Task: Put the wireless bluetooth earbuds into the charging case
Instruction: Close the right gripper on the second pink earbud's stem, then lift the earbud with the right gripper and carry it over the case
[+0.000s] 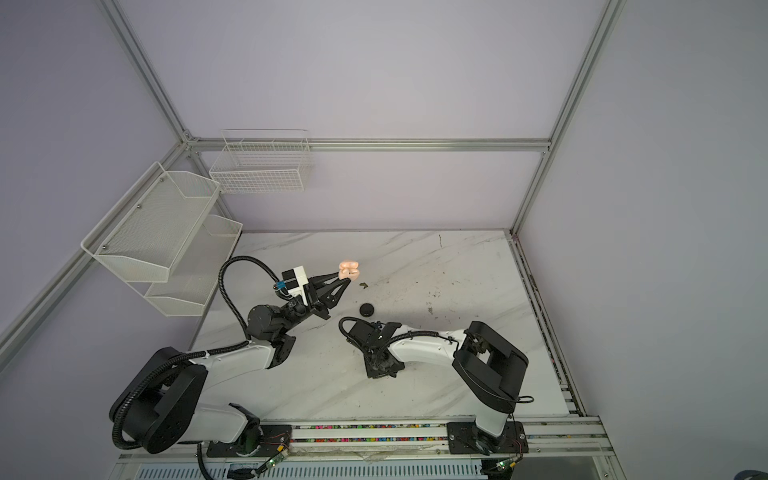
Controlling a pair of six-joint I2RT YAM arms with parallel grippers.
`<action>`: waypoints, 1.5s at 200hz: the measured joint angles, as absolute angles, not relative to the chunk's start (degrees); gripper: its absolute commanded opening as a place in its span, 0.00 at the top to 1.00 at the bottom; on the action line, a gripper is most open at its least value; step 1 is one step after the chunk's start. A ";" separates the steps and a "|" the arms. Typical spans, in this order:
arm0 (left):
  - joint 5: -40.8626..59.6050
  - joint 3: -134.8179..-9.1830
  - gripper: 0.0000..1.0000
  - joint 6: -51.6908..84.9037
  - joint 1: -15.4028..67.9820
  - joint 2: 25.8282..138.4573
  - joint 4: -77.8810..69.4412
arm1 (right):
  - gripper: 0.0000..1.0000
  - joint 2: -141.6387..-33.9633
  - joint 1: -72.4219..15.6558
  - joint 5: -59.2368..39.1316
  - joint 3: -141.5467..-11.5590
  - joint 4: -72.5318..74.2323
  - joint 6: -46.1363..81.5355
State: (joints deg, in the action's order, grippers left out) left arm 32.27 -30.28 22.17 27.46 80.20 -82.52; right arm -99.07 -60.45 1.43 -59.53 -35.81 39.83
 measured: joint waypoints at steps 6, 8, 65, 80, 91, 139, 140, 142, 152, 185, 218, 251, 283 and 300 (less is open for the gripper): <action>32.27 -30.28 1.00 22.17 27.46 80.20 -82.52 | 0.78 -99.07 -60.45 1.56 -59.53 -35.86 39.90; 32.27 -30.28 1.00 22.17 27.46 80.20 -82.52 | 0.78 -99.04 -60.45 1.58 -59.53 -35.86 39.92; 32.25 -30.28 1.00 23.16 27.46 80.20 -82.52 | 0.79 -97.60 -59.42 2.92 -59.18 -36.97 40.64; 32.25 -30.28 1.00 23.29 27.46 80.23 -82.52 | 0.79 -96.18 -58.33 3.25 -58.85 -36.93 40.64; 32.23 -30.28 1.00 23.42 27.46 80.25 -82.52 | 0.79 -95.11 -57.39 3.53 -58.52 -36.91 40.62; 32.12 -30.30 1.00 23.46 27.49 80.93 -82.78 | 0.79 -92.82 -52.90 4.14 -57.19 -36.36 40.05; 32.12 -30.30 1.00 23.46 27.49 80.99 -82.91 | 0.79 -92.79 -52.82 4.12 -57.17 -36.32 40.03; 32.10 -30.33 1.00 23.46 27.51 81.10 -83.05 | 0.79 -92.75 -52.66 3.97 -57.08 -36.16 39.97; 31.97 -30.33 1.00 23.46 27.62 82.26 -83.11 | 0.79 -92.36 -51.29 3.92 -56.97 -35.48 39.35; 30.87 -30.46 1.00 23.44 28.34 85.67 -82.54 | 0.79 -90.41 -46.13 4.16 -57.95 -34.15 37.69; 29.26 -31.64 1.00 23.44 28.99 87.29 -82.56 | 0.79 -87.79 -42.35 4.32 -62.70 -34.13 36.21; 26.87 -35.11 1.00 23.46 29.50 88.95 -82.63 | 0.81 -84.84 -39.48 4.27 -68.93 -34.00 35.05; 25.39 -37.34 1.00 23.44 29.74 89.84 -82.65 | 0.82 -81.89 -37.36 4.27 -74.94 -34.13 34.22; 25.04 -38.59 1.00 23.42 29.78 90.48 -82.65 | 0.83 -81.10 -36.62 4.27 -79.29 -34.13 33.82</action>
State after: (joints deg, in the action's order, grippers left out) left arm 25.04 -38.59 23.42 29.78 90.48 -82.65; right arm -81.10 -36.62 4.27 -79.29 -34.13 33.82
